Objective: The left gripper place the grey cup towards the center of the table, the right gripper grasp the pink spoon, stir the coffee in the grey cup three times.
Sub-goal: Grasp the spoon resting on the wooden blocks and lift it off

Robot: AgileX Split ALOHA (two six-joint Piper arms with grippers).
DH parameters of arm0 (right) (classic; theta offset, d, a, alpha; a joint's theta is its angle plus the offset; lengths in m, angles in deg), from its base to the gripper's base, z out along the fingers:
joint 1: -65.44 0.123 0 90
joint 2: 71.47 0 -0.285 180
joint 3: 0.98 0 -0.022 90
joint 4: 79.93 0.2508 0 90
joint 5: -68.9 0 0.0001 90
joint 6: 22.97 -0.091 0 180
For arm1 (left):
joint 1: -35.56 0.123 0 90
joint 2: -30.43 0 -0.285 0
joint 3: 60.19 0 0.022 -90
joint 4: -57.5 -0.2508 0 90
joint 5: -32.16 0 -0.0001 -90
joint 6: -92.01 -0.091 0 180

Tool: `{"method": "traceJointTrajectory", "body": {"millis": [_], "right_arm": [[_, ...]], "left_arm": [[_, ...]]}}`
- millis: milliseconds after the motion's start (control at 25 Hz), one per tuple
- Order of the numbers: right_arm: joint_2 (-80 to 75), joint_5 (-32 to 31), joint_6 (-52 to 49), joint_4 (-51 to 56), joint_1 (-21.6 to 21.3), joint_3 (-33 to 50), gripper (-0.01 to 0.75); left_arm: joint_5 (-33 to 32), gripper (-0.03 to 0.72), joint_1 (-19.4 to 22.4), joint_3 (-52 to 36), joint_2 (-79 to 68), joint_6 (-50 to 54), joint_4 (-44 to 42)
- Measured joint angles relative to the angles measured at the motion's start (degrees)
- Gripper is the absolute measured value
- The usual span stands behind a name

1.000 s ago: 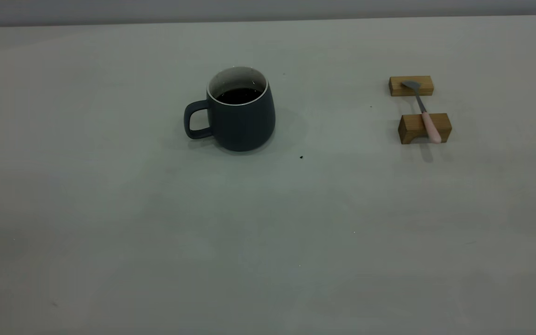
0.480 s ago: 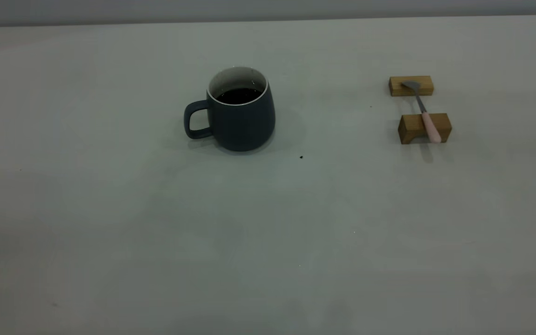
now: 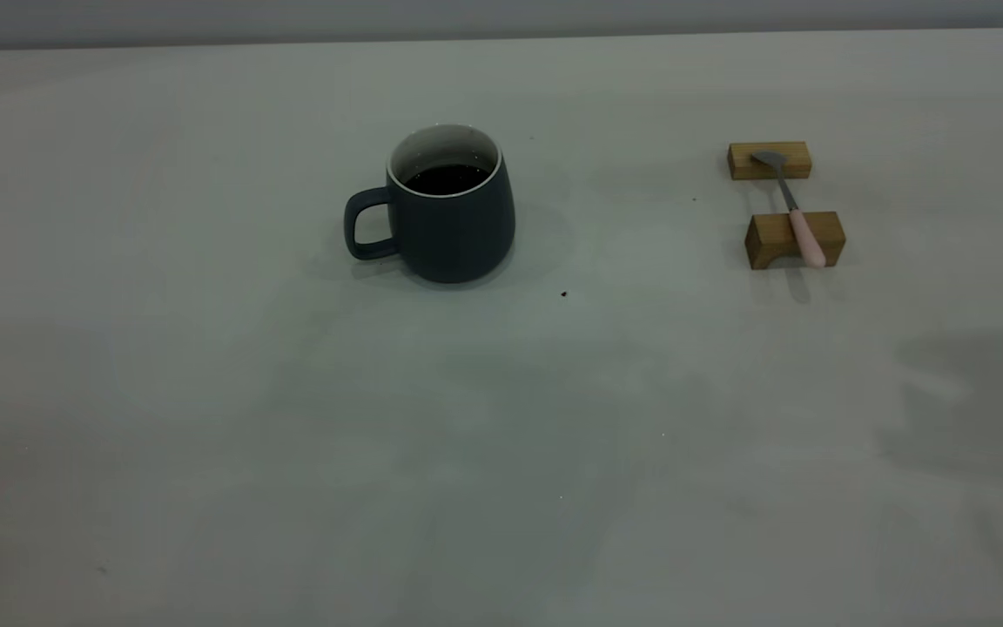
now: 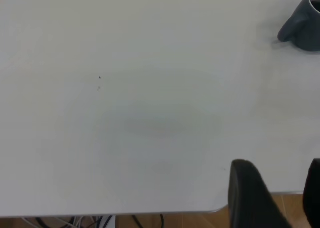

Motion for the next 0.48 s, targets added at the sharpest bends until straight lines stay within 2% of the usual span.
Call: {"method": "traceJointTrajectory", "body": {"millis": [200,480], "right_arm": [[-13.41,6.48,0.98,1.17,5.88,-3.45,0.582],[-31.07,6.81,0.98,0.21,9.45,-13.86,0.582]], "left_arm": [[0.0,0.342,0.0,0.0,0.0,0.0,0.0],[0.0,0.342,0.0,0.0,0.0,0.0,0.02]]}}
